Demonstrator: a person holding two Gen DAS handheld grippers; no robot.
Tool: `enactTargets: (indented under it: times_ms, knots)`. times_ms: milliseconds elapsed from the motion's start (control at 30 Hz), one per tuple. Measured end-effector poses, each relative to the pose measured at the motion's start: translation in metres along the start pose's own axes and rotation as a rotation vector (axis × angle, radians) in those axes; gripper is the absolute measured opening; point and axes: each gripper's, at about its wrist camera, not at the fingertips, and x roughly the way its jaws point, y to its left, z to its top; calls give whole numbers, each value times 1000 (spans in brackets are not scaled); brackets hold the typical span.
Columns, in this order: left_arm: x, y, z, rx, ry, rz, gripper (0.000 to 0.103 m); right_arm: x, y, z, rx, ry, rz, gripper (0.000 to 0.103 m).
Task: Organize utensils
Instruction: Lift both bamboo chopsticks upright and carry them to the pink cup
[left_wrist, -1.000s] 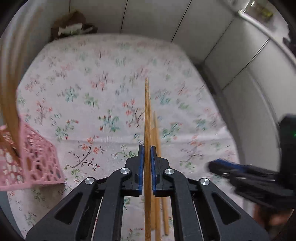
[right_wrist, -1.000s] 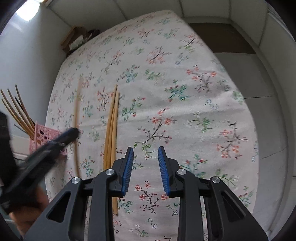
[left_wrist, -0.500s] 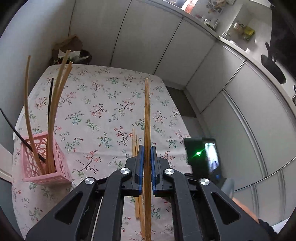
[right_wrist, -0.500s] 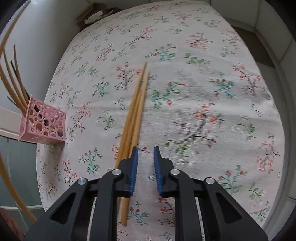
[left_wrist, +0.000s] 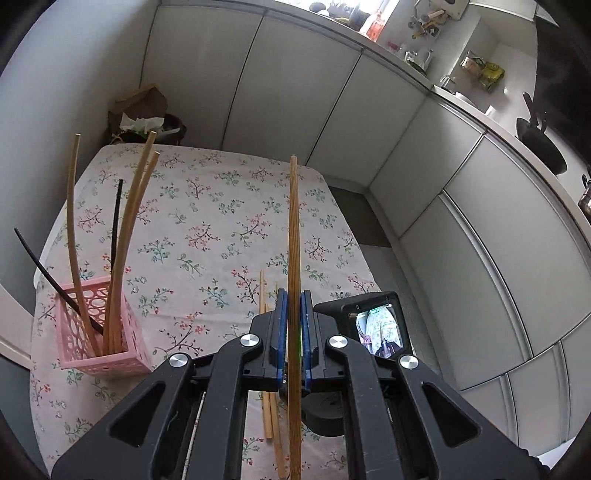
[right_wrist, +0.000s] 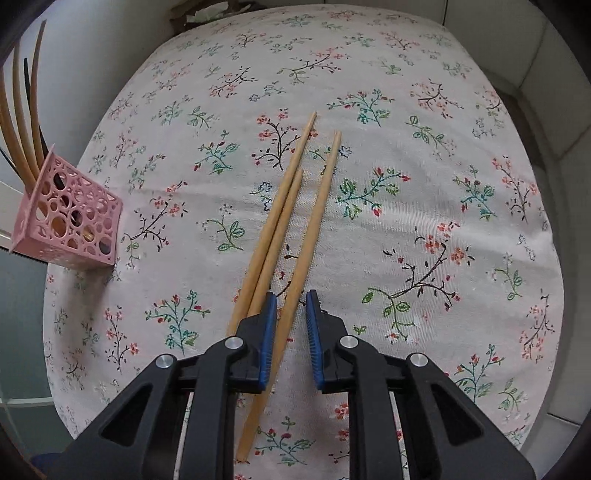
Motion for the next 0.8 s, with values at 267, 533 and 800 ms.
enactTargets:
  times_ms: [267, 533, 800]
  knots:
    - [-7, -1, 0, 4, -31, 5, 6, -18, -4, 3, -7, -50, 3, 7]
    - [-20, 0, 4, 4, -92, -13, 6, -92, 18, 1, -74, -343, -26, 7]
    - [-37, 3, 11, 10, -164, -17, 6, -141, 26, -5, -115, -562, -4, 7]
